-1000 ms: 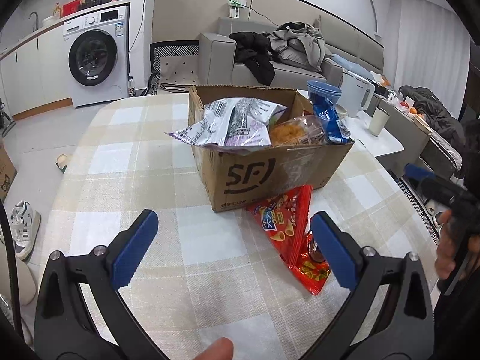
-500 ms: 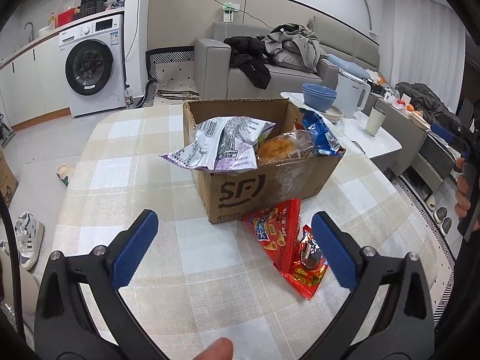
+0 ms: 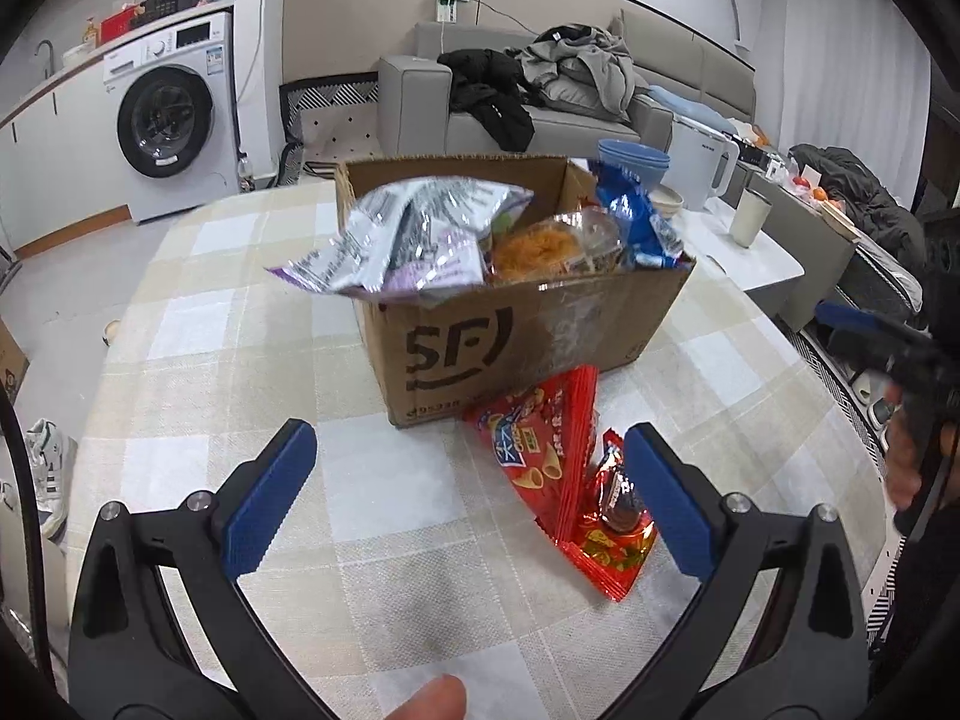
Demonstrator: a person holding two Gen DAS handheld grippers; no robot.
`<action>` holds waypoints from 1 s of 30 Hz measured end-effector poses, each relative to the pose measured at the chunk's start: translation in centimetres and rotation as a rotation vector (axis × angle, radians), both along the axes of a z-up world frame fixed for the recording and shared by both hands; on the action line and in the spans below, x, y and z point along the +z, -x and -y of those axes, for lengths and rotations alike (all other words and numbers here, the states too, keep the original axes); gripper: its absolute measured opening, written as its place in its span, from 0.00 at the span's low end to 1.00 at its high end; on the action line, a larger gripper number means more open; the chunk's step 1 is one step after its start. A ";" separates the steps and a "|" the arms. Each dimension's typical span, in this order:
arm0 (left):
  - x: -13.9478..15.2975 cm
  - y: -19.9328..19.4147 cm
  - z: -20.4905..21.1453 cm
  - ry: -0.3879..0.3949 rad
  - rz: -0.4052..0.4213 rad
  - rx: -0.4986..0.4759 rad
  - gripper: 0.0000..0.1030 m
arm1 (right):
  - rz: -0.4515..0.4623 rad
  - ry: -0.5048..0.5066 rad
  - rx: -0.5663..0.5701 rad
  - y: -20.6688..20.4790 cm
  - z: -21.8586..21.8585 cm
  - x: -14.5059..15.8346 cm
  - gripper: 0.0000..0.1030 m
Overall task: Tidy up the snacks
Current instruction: 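Withdraw both grippers from the box toward the red packets, then grasp the red chip bag with the left gripper while the right gripper approaches the red cookie packet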
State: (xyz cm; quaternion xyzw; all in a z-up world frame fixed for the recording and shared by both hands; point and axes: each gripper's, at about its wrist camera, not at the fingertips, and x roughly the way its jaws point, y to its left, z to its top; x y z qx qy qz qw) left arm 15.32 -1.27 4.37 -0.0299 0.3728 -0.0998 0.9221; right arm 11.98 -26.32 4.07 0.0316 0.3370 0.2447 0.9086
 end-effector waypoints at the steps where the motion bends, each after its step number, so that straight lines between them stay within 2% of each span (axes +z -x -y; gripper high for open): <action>1: -0.6 -0.4 0.0 0.000 -0.015 0.000 0.99 | -0.012 0.019 0.013 -0.1 -1.4 -1.1 0.98; 3: -1.5 -1.1 0.2 0.001 -0.032 0.001 0.99 | -0.054 0.044 0.045 -0.4 -3.4 -2.7 0.98; 6: -3.0 -2.3 0.7 0.015 -0.061 -0.028 0.99 | -0.069 0.069 0.081 -0.2 -5.4 -4.2 0.98; 11: -5.0 -4.1 2.5 -0.011 -0.100 -0.049 0.98 | -0.085 0.056 0.076 -0.5 -5.6 -4.8 0.98; 15: -6.3 -5.5 3.8 -0.004 -0.134 -0.068 0.77 | -0.089 0.053 0.068 -0.6 -5.5 -5.1 0.98; 20: -7.4 -6.6 5.1 0.005 -0.152 -0.104 0.63 | -0.093 0.045 0.072 -0.5 -5.4 -5.3 0.98; 21: -7.6 -6.7 5.4 0.002 -0.152 -0.110 0.56 | -0.095 0.044 0.073 -0.5 -5.4 -5.3 0.98; 25: -8.0 -6.6 6.1 -0.009 -0.137 -0.123 0.48 | -0.104 0.049 0.074 -0.5 -5.6 -5.6 0.98; 30: -7.1 -5.1 5.5 0.006 -0.087 -0.111 0.47 | -0.115 0.054 0.097 -0.2 -6.4 -5.6 0.98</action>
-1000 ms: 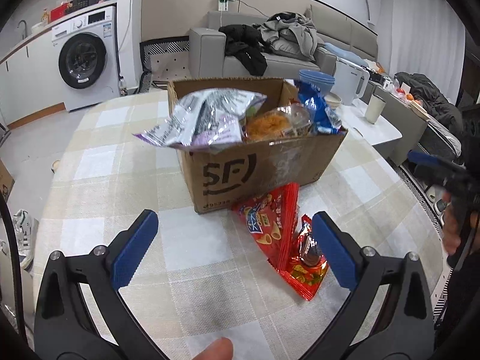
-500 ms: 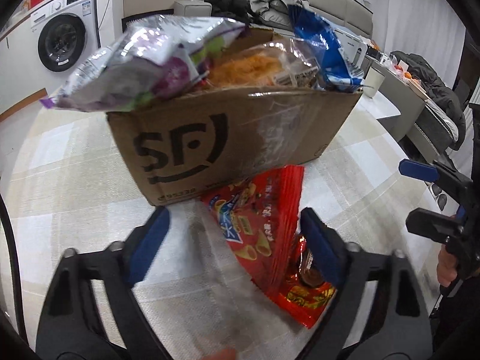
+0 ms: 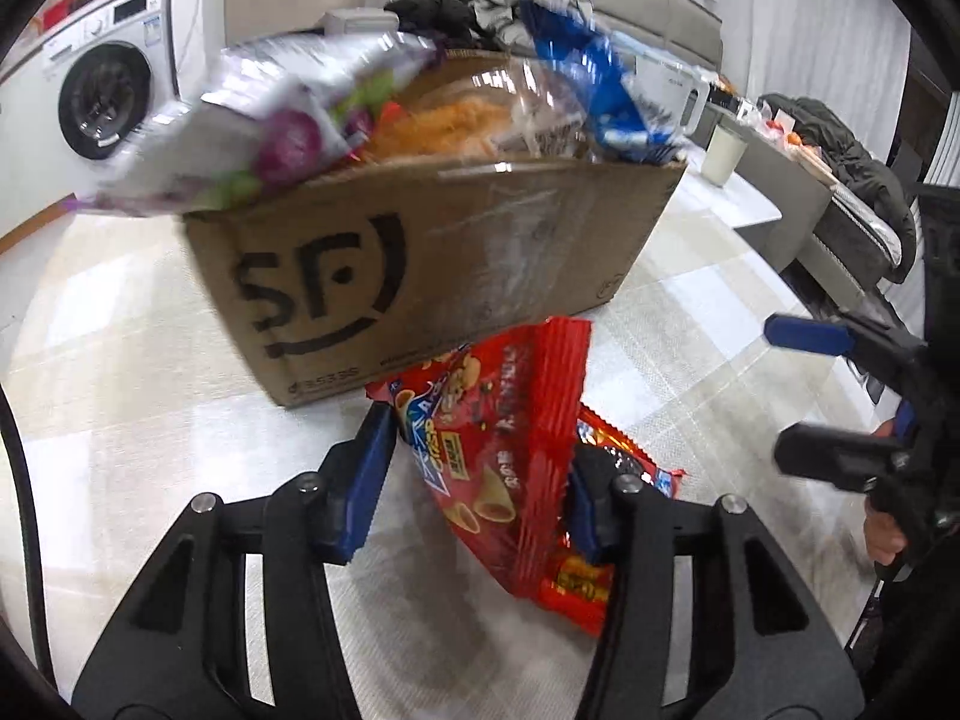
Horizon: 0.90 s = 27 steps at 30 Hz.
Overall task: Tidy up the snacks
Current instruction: 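Grasp the red chip bag with the left gripper while the right gripper approaches the red cookie packet, then grasp the red Oreo cookie packet with the right gripper and lift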
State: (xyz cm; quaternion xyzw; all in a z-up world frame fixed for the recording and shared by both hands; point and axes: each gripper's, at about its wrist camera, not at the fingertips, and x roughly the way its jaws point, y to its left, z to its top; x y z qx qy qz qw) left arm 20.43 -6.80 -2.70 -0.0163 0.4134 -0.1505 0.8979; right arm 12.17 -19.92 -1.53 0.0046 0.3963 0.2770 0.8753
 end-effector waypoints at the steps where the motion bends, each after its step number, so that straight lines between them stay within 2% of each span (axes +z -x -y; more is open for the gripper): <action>1: 0.2 0.3 -0.2 0.009 0.007 0.006 0.47 | -0.003 0.006 0.011 0.1 -0.3 -0.1 0.98; 11: 4.0 4.1 -2.2 0.055 0.088 0.084 0.47 | -0.089 0.118 0.154 0.3 -6.5 -2.7 0.98; 13: 5.1 5.1 -4.2 0.058 0.096 0.094 0.47 | -0.104 0.146 0.170 0.1 -7.9 -3.2 0.98; 16: 6.6 6.7 -6.4 0.059 0.108 0.111 0.47 | -0.079 0.225 0.174 0.2 -9.6 -3.6 0.89; 17: 6.7 7.2 -7.0 0.061 0.109 0.116 0.47 | -0.057 0.262 0.182 0.4 -10.2 -3.6 0.82; 18: 6.9 7.5 -7.3 0.065 0.110 0.120 0.47 | -0.045 0.274 0.190 0.5 -10.4 -3.6 0.70; 20: 7.4 7.9 -7.8 0.069 0.117 0.127 0.47 | -0.033 0.287 0.196 0.9 -10.5 -3.4 0.56; 21: 7.6 8.2 -7.9 0.069 0.121 0.128 0.47 | -0.027 0.278 0.198 1.0 -10.3 -3.1 0.46; 27: 8.5 8.4 -9.1 0.062 0.143 0.150 0.47 | 0.074 0.131 0.186 2.0 -7.0 0.9 0.45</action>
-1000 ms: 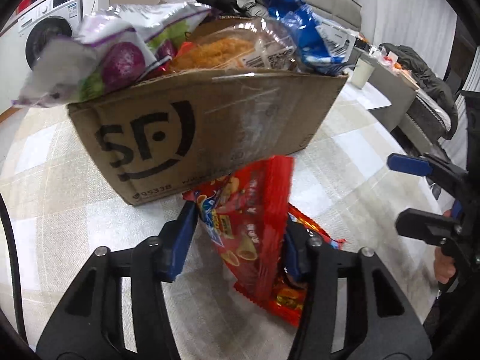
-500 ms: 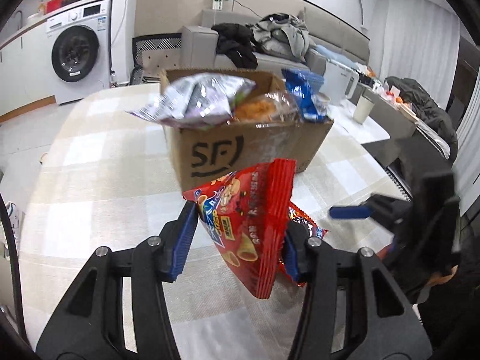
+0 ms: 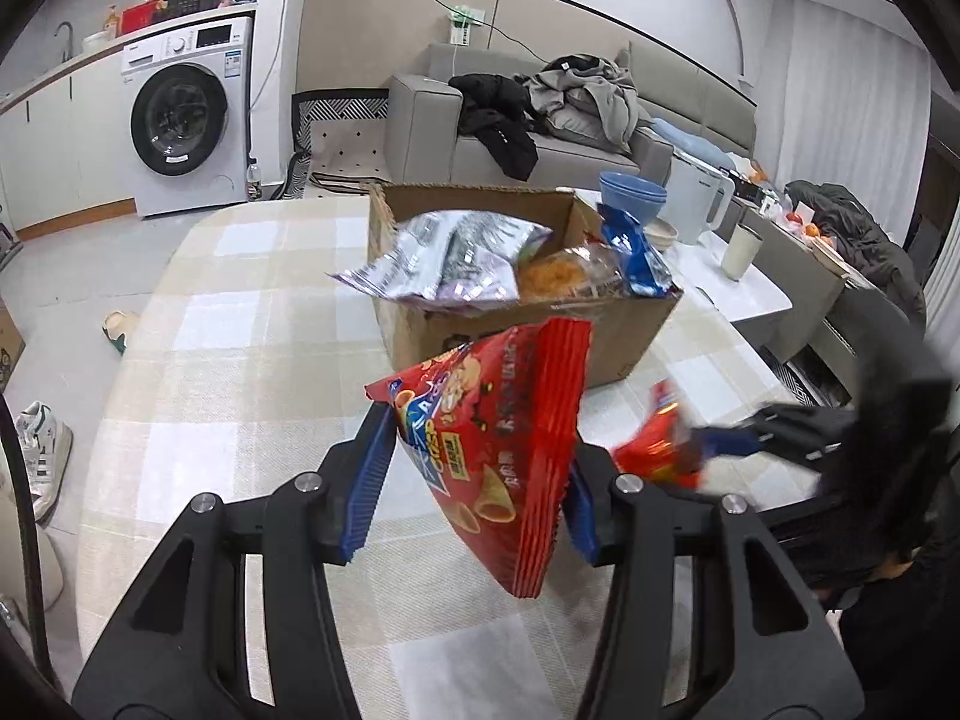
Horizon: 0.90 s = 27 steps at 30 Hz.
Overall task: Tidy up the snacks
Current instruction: 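Grasp the red Oreo cookie packet with the right gripper and lift, then carry both red packets into the box and open both grippers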
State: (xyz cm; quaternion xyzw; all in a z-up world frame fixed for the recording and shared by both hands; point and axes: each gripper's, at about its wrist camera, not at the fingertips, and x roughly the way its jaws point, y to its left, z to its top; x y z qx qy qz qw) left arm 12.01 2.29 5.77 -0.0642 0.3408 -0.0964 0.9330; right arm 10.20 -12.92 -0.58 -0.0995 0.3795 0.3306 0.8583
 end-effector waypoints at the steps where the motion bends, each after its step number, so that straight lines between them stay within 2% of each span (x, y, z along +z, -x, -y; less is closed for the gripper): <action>1: 0.1 -0.2 -0.2 -0.003 0.001 0.006 0.47 | 0.027 -0.027 -0.003 0.3 0.5 1.1 0.45; 5: 0.4 -1.0 -0.9 -0.010 0.003 0.029 0.47 | 0.116 -0.098 -0.033 0.8 1.8 4.8 0.45; 9: 0.3 -2.3 -1.2 -0.014 -0.002 0.036 0.47 | 0.160 -0.097 -0.085 -0.1 2.7 6.7 0.45; 17: 0.9 -5.0 -0.7 -0.028 0.000 0.024 0.47 | 0.131 -0.092 -0.183 -3.7 4.4 6.5 0.45; 27: 1.5 -9.2 0.5 -0.009 0.008 -0.006 0.47 | 0.137 -0.120 -0.204 -6.8 3.2 6.1 0.45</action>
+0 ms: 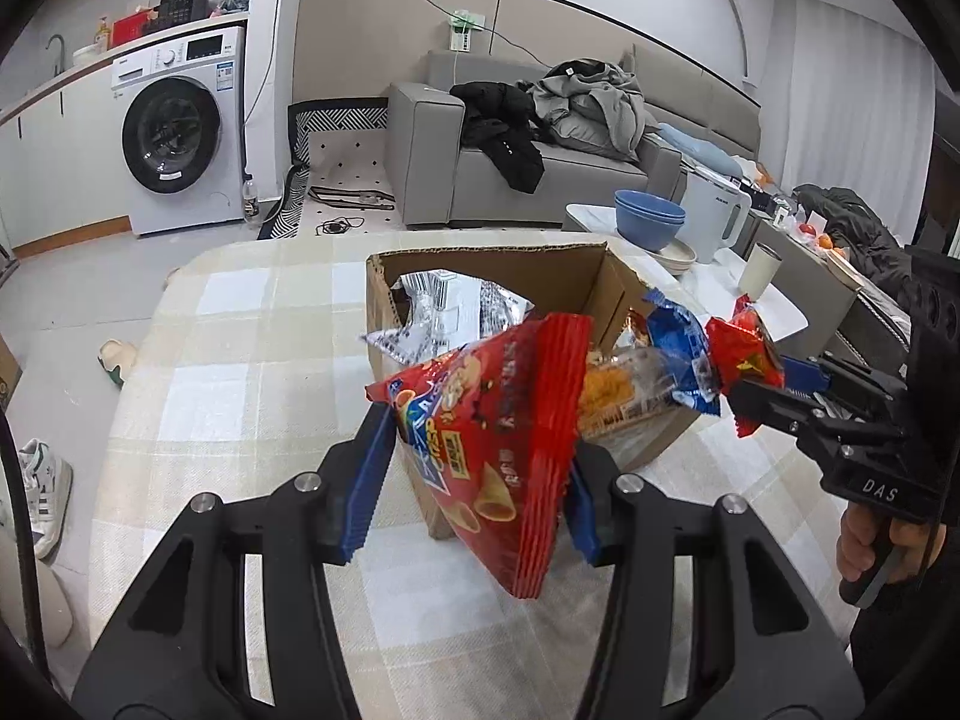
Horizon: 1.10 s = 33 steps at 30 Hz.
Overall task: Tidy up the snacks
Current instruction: 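Carry both red packets into the box and open both grippers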
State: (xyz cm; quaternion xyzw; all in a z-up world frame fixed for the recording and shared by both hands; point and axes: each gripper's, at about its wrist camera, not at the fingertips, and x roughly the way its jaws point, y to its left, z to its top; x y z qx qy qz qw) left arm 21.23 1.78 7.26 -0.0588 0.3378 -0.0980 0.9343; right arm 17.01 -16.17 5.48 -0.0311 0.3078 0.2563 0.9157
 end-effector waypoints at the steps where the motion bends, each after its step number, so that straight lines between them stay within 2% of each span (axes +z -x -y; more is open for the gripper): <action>1: -0.1 -0.4 0.1 0.003 0.000 -0.001 0.47 | 0.003 -0.001 0.000 0.1 -0.2 0.1 0.45; 6: -0.2 -2.6 0.7 0.003 0.008 -0.002 0.47 | 0.018 -0.010 -0.010 -1.0 -0.5 0.1 0.45; 17: -1.0 -7.1 2.6 -0.051 0.032 0.016 0.47 | 0.041 0.016 -0.050 -4.5 -2.6 -0.4 0.46; 21: -2.0 -8.3 3.0 -0.050 -0.001 0.016 0.47 | 0.045 0.056 -0.054 -5.6 -3.7 -0.9 0.46; 33: -3.1 -8.5 4.4 -0.138 0.010 -0.002 0.47 | 0.030 0.088 -0.045 -6.9 -3.8 -2.0 0.46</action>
